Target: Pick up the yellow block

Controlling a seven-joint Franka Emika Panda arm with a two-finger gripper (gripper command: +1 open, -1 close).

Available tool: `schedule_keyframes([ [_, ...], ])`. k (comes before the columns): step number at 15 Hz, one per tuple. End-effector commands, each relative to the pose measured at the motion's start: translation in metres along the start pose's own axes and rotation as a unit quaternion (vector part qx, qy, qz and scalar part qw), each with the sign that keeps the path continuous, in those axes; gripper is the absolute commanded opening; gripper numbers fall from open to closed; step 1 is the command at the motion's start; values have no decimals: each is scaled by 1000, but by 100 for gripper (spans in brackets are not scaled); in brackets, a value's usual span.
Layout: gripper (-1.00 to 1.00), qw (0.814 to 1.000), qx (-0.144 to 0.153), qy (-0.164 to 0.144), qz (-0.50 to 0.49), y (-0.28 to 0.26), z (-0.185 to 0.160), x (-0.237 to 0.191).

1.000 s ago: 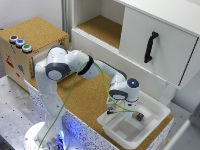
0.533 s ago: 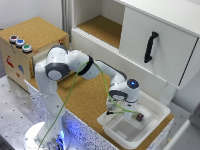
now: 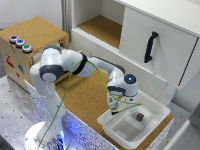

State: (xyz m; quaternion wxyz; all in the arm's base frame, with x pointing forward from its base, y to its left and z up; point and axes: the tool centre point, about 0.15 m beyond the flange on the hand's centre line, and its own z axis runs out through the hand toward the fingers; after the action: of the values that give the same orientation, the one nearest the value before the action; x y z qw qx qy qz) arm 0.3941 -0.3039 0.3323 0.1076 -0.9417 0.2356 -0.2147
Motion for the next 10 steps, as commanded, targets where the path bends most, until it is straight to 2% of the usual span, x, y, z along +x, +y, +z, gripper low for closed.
schedule_keyframes([
  [1, -100, 984, 72, 41, -158, -114, -37, -20],
  [3, -100, 972, 101, 28, -211, -167, -37, -32],
  [7, -100, 952, 126, -2, -280, -258, -28, -46],
  [10, -100, 923, 144, -17, -356, -338, -26, -46],
])
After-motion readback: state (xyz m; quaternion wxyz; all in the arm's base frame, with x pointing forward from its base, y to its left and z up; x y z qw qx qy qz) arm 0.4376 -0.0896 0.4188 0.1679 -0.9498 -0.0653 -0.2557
